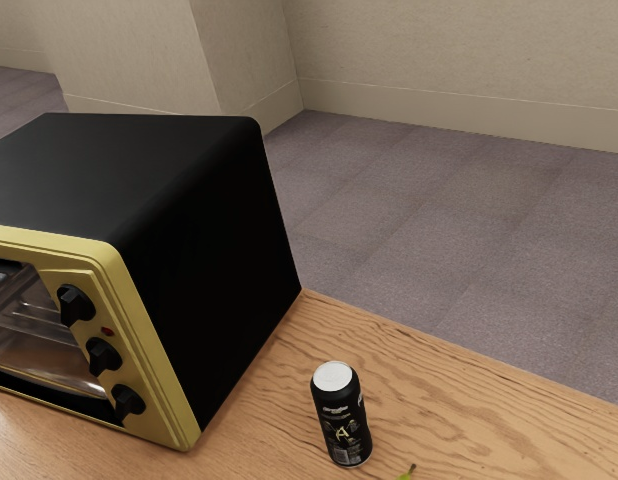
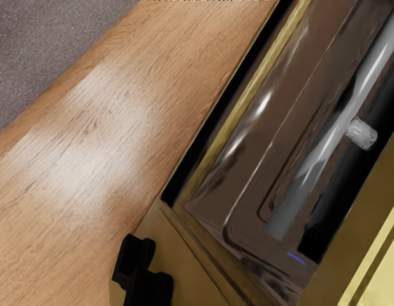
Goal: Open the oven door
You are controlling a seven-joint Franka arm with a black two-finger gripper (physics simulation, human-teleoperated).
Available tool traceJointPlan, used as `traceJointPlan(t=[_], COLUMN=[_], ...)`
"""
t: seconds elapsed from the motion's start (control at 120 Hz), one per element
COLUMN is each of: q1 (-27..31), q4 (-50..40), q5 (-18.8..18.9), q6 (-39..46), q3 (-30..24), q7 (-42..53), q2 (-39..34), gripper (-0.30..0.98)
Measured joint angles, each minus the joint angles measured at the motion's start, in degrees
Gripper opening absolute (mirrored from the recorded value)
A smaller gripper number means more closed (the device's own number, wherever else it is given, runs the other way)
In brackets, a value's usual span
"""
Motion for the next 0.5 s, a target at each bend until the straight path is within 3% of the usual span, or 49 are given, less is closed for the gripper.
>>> traceJointPlan(t=[0.183,0.325,0.5], q1=[1.1,-5.8,-4.5], q4=[-1.3,-5.6,-6.1], q5=[1.5,4.4,5.7], q6=[1.9,6.5,9.6], q3=[2.1,7.5,9.7], q7=[7.9,13.1,18.5], q2=[-0.2,-0.7,-0.3], gripper=[0.69,0.69,0.69])
